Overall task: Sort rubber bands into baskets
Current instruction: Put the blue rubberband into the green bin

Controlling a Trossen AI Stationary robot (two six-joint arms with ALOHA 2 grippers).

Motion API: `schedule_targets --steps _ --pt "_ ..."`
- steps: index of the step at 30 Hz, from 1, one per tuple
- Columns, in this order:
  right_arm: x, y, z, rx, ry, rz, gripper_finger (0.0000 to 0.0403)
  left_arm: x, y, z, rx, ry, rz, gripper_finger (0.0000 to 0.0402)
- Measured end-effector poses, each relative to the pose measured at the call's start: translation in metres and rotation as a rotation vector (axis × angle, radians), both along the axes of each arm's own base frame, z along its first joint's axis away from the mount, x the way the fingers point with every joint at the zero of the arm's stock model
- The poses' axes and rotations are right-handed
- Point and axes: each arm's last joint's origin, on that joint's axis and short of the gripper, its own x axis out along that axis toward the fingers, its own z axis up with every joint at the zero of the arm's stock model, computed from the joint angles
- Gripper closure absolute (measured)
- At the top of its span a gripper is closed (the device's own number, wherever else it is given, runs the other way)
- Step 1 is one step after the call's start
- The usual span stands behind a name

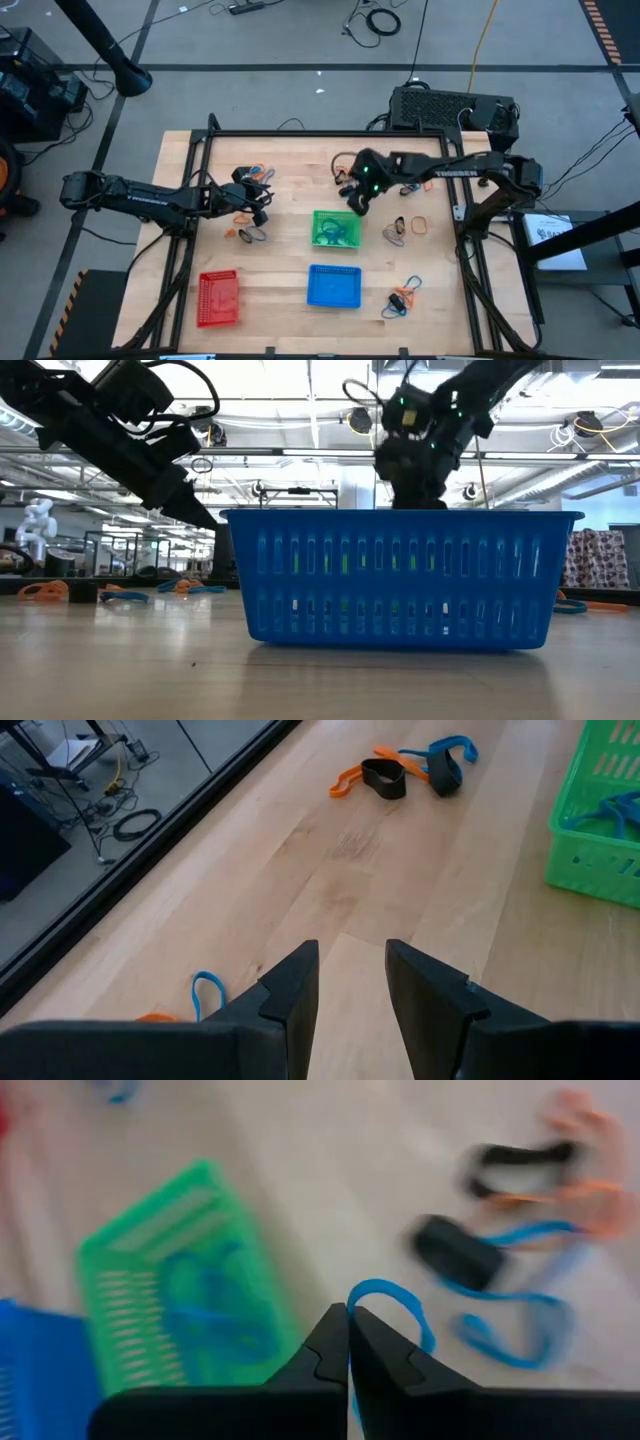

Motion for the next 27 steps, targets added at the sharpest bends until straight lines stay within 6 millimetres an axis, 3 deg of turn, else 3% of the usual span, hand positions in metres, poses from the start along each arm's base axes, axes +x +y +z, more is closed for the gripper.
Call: schedule_targets --steps 7,11,19,27 --pt "0.021 0.036 0.004 0.007 -0.124 0.063 0.0403 0.001 0.000 0.001 0.001 -0.015 0.000 0.0275" --pt "0.032 0.050 -0.009 0.022 -0.120 0.092 0.0402 0.001 0.000 0.001 0.002 -0.015 0.000 0.0275" --pt "0.042 0.055 -0.037 0.068 -0.046 0.070 0.0399 0.000 0.000 0.000 -0.004 -0.006 0.004 0.0275" --pt "0.040 0.063 -0.031 0.059 -0.063 0.116 0.0364 0.001 -0.002 0.000 -0.037 -0.007 -0.046 0.0275"
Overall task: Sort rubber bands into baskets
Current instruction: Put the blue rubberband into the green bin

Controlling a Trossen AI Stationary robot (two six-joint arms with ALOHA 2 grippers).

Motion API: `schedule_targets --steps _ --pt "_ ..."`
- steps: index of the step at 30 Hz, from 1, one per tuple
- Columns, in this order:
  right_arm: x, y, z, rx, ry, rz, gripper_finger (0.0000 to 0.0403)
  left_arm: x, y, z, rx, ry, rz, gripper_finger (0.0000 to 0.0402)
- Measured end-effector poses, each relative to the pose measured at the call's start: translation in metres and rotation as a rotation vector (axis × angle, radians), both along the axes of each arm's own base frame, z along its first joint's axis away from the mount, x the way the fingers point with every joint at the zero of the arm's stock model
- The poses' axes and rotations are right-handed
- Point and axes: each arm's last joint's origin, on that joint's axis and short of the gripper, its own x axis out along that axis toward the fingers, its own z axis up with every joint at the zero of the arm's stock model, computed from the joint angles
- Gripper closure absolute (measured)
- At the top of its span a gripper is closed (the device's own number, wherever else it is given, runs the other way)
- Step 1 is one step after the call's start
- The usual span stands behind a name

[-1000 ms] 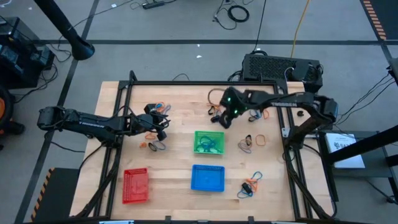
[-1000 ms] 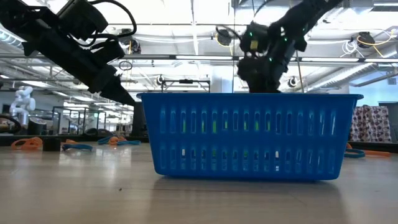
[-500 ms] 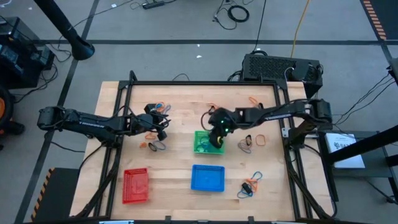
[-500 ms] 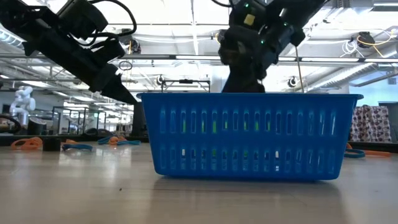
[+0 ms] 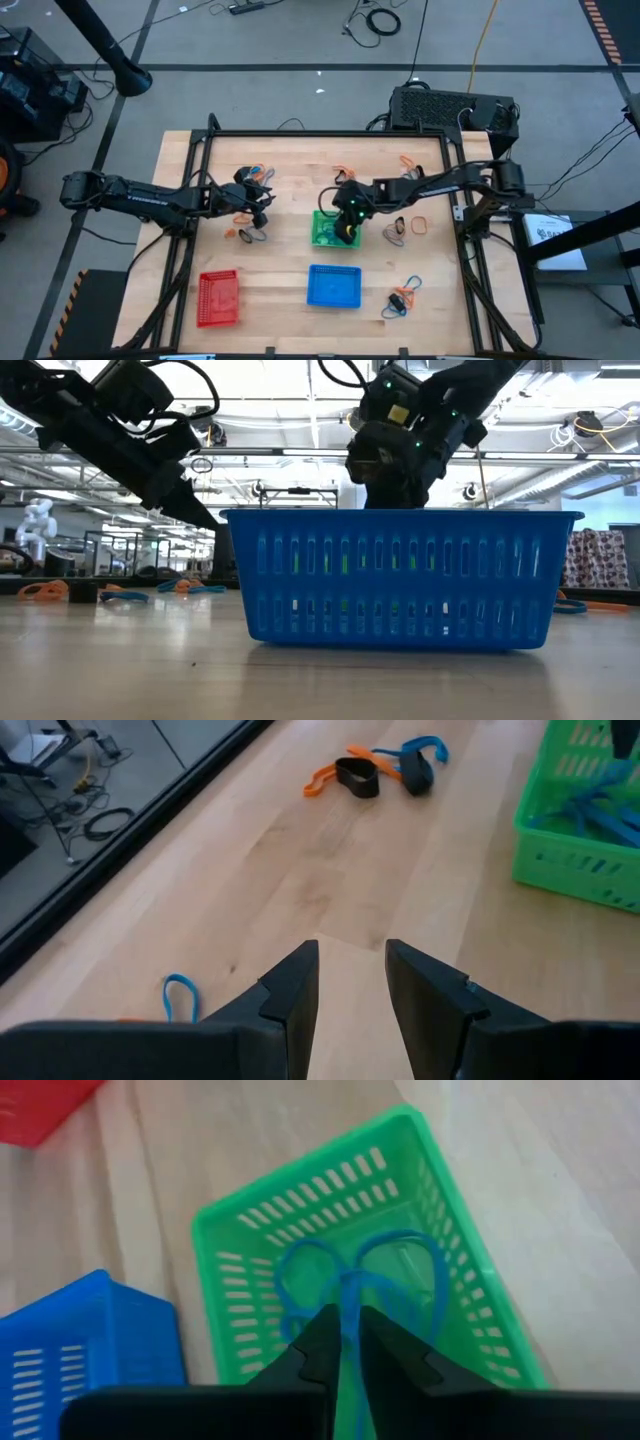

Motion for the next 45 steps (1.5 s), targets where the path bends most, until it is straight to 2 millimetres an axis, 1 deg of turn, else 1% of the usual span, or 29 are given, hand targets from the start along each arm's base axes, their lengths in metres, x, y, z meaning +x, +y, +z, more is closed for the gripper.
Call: schedule_targets --steps 6,10,13,15,20,23,25,30,35,39,43,45 --pt "-0.001 0.007 0.002 0.004 0.001 0.015 0.0341 0.000 0.000 0.000 -0.001 0.000 -0.001 0.0275" --pt "-0.002 0.011 0.002 0.010 0.010 0.031 0.0335 0.000 0.000 0.000 -0.001 0.000 -0.002 0.0275" --pt "-0.001 0.016 0.012 0.023 0.039 0.057 0.0335 0.000 0.000 0.000 -0.001 -0.001 -0.002 0.0275" --pt "-0.001 0.022 0.021 0.018 0.102 0.084 0.0335 0.000 0.000 0.000 -0.001 -0.001 -0.002 0.0275" --pt "-0.004 0.042 0.047 -0.018 0.248 0.103 0.0335 0.000 0.000 0.000 -0.001 -0.001 -0.002 0.0275" --pt "-0.010 0.061 0.060 -0.013 0.324 0.122 0.0335 0.000 0.000 0.000 -0.001 -0.001 -0.002 0.0275" --pt "-0.015 0.077 0.063 -0.001 0.368 0.145 0.0335 0.000 0.000 0.000 -0.001 -0.001 -0.002 0.0275" --pt "-0.036 0.117 0.058 -0.026 0.491 0.225 0.0335 0.000 0.000 0.000 -0.001 -0.001 -0.002 0.0275" --pt "-0.057 0.154 0.038 -0.040 0.529 0.295 0.0335 0.000 0.000 0.000 -0.002 -0.002 -0.002 0.0275" --pt "-0.069 0.179 0.021 -0.014 0.492 0.330 0.0335 0.000 0.000 0.001 -0.001 -0.008 -0.002 0.0275" --pt "-0.077 0.202 0.010 0.020 0.394 0.440 0.0335 0.001 0.000 0.001 0.001 -0.014 0.000 0.0275" --pt "-0.082 0.211 0.006 0.014 0.349 0.502 0.0335 0.001 0.000 0.001 0.002 -0.014 0.001 0.0275"
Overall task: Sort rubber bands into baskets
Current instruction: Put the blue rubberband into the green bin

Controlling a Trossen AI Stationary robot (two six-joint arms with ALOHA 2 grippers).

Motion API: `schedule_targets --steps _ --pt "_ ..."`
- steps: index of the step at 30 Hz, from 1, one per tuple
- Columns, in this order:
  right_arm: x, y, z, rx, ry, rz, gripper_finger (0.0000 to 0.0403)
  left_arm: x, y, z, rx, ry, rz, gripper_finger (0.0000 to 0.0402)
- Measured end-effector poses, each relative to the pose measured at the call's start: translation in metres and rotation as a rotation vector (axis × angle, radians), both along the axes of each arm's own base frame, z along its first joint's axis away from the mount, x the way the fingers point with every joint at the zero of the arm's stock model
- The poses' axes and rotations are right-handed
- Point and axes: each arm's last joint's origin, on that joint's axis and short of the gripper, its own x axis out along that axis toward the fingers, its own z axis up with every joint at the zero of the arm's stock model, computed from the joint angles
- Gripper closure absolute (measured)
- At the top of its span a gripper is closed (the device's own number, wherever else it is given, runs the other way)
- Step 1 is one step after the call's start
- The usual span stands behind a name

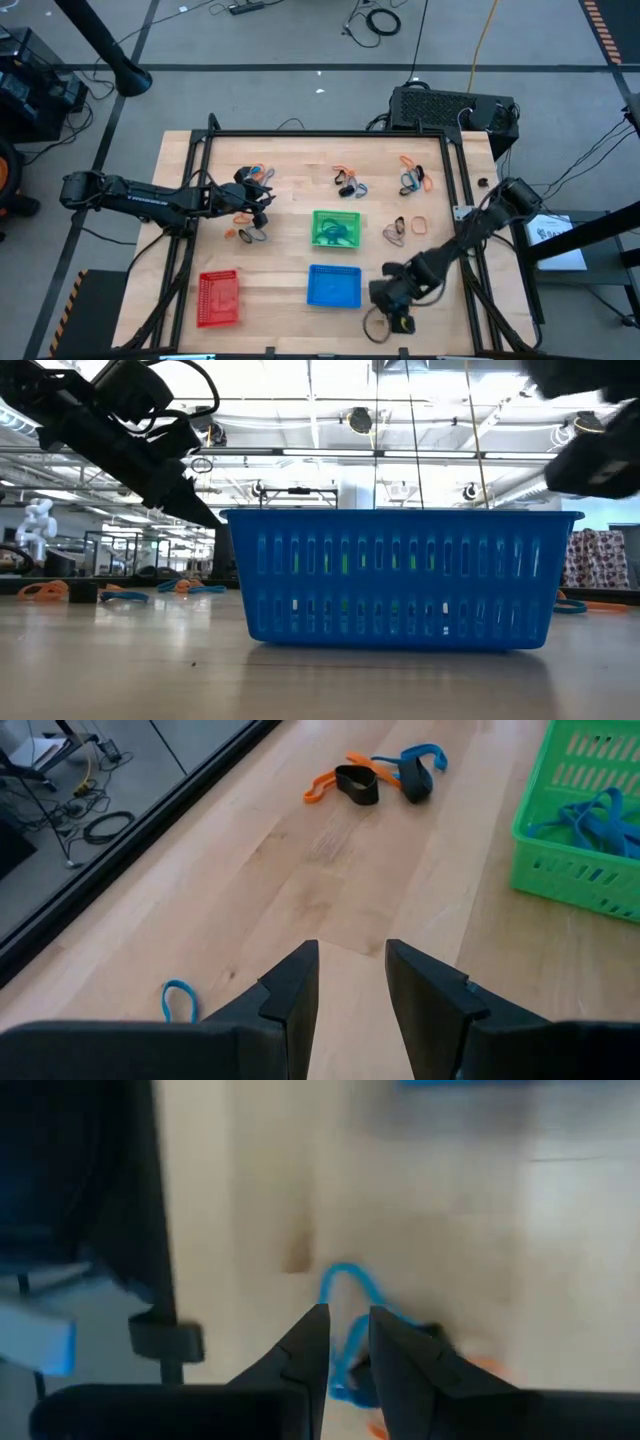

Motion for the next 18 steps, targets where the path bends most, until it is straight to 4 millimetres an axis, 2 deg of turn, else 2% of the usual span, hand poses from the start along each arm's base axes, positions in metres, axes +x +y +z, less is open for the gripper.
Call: schedule_targets --steps 5,18 --pt "-0.003 0.009 -0.008 0.039 -0.098 0.073 0.0335 0.000 0.000 0.000 0.001 0.000 0.001 0.0275" --pt "-0.018 0.012 -0.028 0.044 -0.077 0.088 0.0335 0.000 0.000 0.000 0.003 0.001 0.003 0.0275"
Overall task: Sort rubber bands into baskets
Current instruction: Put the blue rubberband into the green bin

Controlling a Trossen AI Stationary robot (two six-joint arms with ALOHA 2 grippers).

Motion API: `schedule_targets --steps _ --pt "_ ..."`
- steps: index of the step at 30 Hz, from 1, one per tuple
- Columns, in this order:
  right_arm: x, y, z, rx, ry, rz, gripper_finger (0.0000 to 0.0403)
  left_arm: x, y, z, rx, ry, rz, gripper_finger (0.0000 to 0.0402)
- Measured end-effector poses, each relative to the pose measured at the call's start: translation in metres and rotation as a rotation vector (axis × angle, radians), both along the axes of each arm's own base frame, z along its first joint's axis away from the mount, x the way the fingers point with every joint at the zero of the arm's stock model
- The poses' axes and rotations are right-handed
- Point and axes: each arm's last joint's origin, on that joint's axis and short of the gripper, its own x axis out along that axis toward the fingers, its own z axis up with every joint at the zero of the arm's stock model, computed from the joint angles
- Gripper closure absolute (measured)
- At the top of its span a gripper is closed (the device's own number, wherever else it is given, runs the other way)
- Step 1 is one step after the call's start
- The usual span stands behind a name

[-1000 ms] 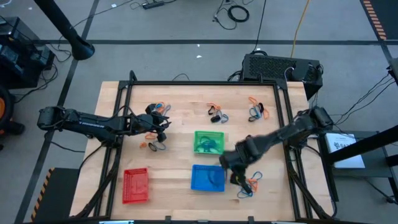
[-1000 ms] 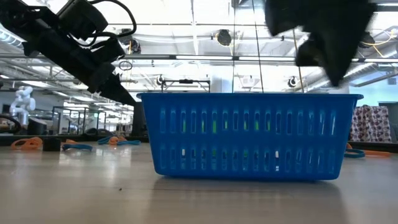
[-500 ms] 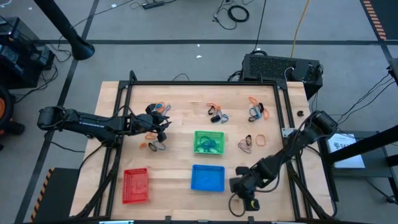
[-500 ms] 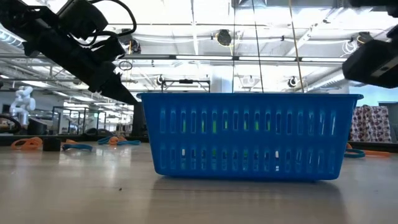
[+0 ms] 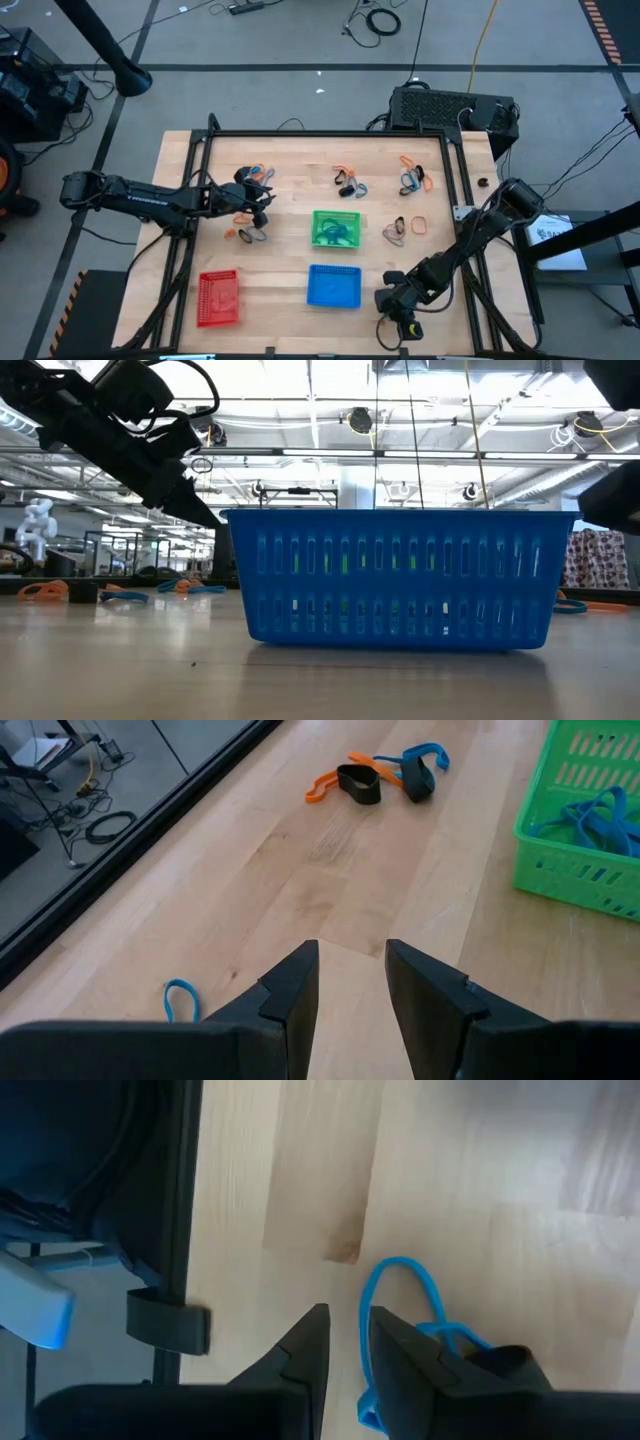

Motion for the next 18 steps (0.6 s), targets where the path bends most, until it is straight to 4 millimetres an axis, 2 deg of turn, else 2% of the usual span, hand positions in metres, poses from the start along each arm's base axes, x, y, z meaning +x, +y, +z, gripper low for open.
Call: schedule_targets --steps 18 --pt "0.0022 -0.0042 -0.0007 -0.061 -0.036 -0.025 0.0335 -0.0001 0.0000 -0.0002 0.001 0.001 0.000 0.0275"
